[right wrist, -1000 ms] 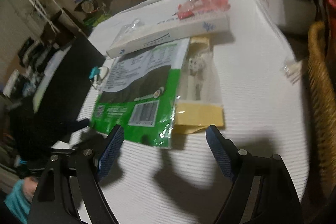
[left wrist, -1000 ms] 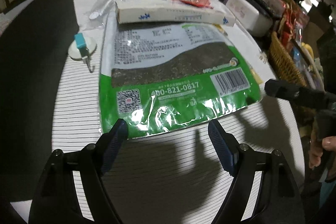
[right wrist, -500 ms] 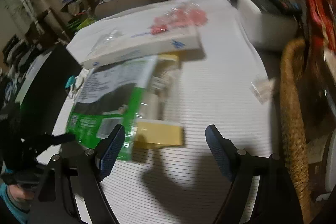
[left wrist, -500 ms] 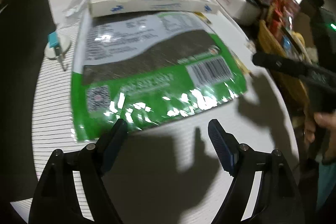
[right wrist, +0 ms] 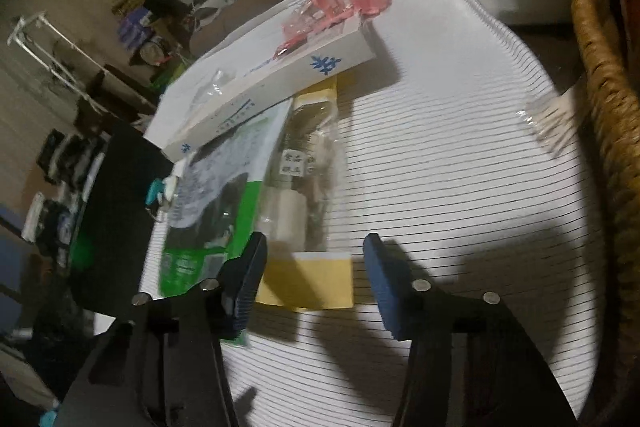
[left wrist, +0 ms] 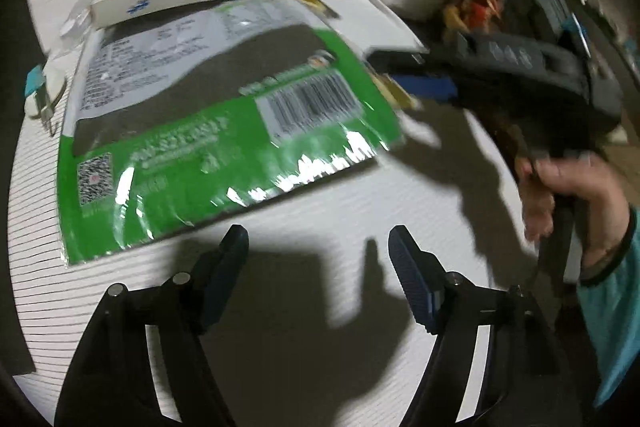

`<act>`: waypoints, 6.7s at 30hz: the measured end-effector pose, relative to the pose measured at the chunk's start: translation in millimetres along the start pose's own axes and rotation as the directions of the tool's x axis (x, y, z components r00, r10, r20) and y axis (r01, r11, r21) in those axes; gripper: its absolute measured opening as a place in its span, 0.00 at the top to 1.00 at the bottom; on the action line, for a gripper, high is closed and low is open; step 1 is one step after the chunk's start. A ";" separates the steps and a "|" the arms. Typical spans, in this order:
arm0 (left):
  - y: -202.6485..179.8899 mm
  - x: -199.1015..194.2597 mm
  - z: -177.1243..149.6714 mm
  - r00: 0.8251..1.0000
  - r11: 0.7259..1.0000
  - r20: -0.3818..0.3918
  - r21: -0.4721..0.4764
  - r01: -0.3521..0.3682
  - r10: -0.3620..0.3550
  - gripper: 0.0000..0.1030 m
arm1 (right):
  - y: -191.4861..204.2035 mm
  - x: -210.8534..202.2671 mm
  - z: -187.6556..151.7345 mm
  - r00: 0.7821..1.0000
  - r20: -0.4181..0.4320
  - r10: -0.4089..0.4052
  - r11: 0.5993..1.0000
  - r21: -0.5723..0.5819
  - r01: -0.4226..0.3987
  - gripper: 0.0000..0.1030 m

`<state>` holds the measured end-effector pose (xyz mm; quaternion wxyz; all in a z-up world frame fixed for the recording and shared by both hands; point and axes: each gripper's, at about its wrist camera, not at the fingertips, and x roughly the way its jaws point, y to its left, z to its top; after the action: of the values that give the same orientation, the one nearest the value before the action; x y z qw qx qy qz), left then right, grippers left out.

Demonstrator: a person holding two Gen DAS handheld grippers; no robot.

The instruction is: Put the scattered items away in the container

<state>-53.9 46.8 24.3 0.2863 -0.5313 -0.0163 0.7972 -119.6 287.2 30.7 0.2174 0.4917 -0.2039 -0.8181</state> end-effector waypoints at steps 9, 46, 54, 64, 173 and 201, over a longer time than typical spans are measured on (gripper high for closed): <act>64.7 -24.1 22.1 0.988 0.959 0.126 -0.254 0.122 -0.092 0.33 | 23.9 3.1 -20.3 0.996 -0.070 0.054 0.995 -0.081 -0.060 0.83; 47.4 -11.1 28.7 0.999 0.984 0.043 -0.172 0.039 -0.032 0.31 | -46.2 52.7 78.0 0.985 0.087 0.150 0.959 0.230 -0.167 0.88; 53.9 -23.1 16.9 0.999 0.988 0.022 -0.151 0.032 -0.029 0.31 | 15.3 33.7 39.1 0.990 -0.056 0.127 0.990 -0.053 -0.130 0.91; 65.6 -45.0 1.1 0.999 0.986 -0.023 -0.164 0.043 -0.047 0.26 | 73.7 -4.7 -42.3 0.948 -0.260 0.182 0.954 -0.186 -0.234 0.90; 54.8 -50.9 -17.2 0.964 0.956 -0.050 -0.122 -0.266 0.262 0.35 | 57.3 29.6 -15.3 0.975 -0.191 -0.115 0.961 -0.269 0.061 0.41; 52.8 -68.8 0.9 0.978 0.971 0.009 -0.125 -0.204 0.206 0.72 | 91.0 14.6 -24.8 0.976 -0.187 -0.111 0.943 -0.331 0.043 0.65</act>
<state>-59.2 -29.6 64.8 0.1688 -0.5378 -0.0138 0.8259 -89.5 201.2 59.3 0.2828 0.5377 -0.0237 -0.7940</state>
